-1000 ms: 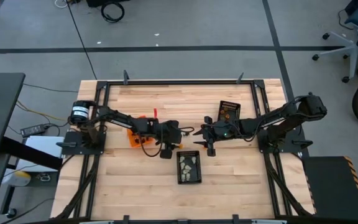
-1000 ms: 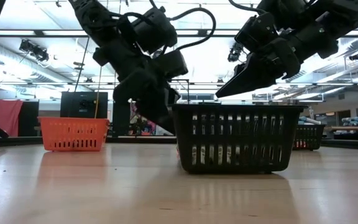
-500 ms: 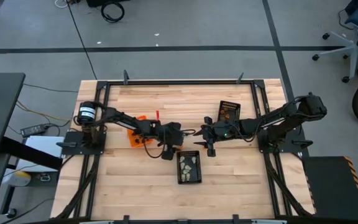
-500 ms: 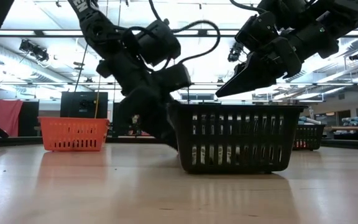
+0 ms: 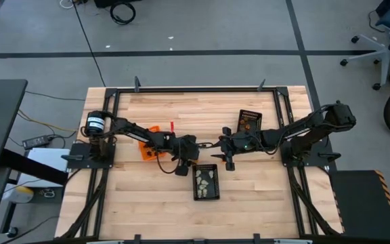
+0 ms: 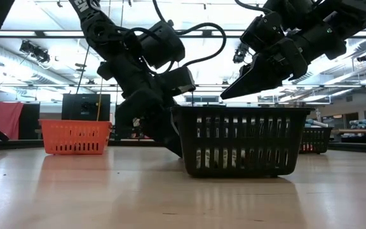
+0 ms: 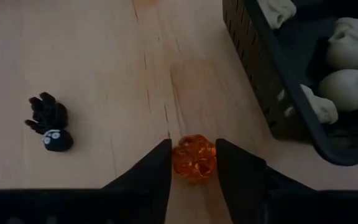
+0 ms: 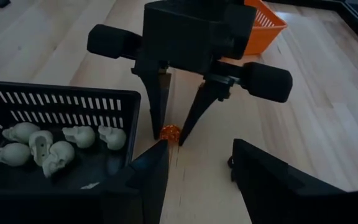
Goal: Sort Halloween decoration
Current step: Put the orange pumpkin toy into the top black bin
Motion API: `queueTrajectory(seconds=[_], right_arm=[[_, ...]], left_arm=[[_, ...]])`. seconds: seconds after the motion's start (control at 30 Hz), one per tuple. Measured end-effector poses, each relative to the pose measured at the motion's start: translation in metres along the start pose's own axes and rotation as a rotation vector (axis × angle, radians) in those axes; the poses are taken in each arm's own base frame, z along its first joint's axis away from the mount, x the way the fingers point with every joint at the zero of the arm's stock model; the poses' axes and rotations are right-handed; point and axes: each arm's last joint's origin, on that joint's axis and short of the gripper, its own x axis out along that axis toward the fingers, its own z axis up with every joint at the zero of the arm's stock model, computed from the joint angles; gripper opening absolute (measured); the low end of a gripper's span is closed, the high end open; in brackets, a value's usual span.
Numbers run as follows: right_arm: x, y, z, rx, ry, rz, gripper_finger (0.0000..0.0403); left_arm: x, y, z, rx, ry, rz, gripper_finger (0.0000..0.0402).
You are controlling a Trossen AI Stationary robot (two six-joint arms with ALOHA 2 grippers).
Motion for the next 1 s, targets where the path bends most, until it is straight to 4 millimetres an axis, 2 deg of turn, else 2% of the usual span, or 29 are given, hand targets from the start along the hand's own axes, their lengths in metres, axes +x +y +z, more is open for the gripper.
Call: queueTrajectory(seconds=[0.2, 0.4, 0.57, 0.8, 1.0], right_arm=[[0.000, 0.000, 0.000, -0.001, 0.003, -0.002, 0.0182], [0.000, -0.001, -0.001, -0.004, 0.018, -0.025, 0.0182], [-0.005, -0.003, -0.001, -0.007, 0.043, -0.082, 0.0182], [-0.027, -0.011, 0.007, 0.032, 0.045, -0.276, 0.0182], [-0.051, -0.020, 0.016, 0.119, -0.002, -0.494, 0.0182]], left_arm=[[0.000, -0.001, 0.000, -0.025, -0.002, -0.001, 0.0103], [-0.002, 0.000, 0.001, -0.024, 0.000, 0.021, 0.0099], [-0.007, 0.003, 0.006, 0.018, -0.016, 0.110, 0.0098], [-0.010, 0.008, 0.020, 0.037, -0.092, 0.173, 0.0097], [-0.013, 0.021, 0.043, 0.060, -0.170, 0.211, 0.0092]])
